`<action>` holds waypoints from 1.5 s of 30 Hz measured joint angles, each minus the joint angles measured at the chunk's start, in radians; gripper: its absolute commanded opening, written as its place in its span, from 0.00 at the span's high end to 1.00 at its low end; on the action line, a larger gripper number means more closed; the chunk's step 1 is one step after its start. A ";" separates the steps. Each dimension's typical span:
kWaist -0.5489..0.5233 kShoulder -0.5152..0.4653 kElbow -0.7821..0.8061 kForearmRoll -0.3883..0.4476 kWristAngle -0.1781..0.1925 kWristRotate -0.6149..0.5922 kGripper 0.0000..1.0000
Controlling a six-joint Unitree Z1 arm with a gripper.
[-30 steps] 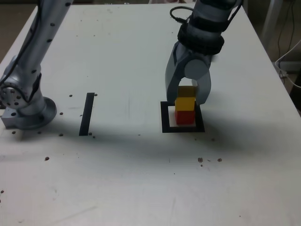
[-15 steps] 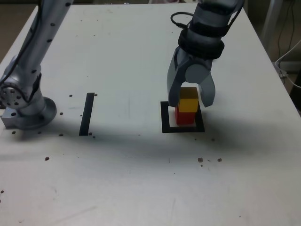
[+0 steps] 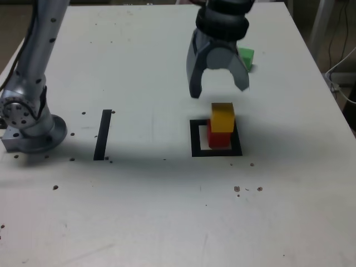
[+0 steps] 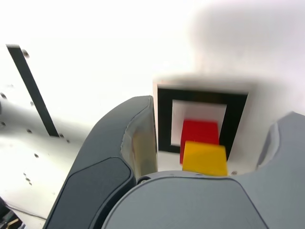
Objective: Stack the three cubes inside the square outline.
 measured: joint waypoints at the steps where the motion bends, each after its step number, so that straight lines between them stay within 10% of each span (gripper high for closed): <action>1: 0.021 0.000 -0.005 0.002 0.003 0.018 0.00; 22: 0.278 0.177 -0.381 0.088 0.064 0.582 0.01; 45: 0.334 0.411 -0.689 0.151 0.023 0.734 0.04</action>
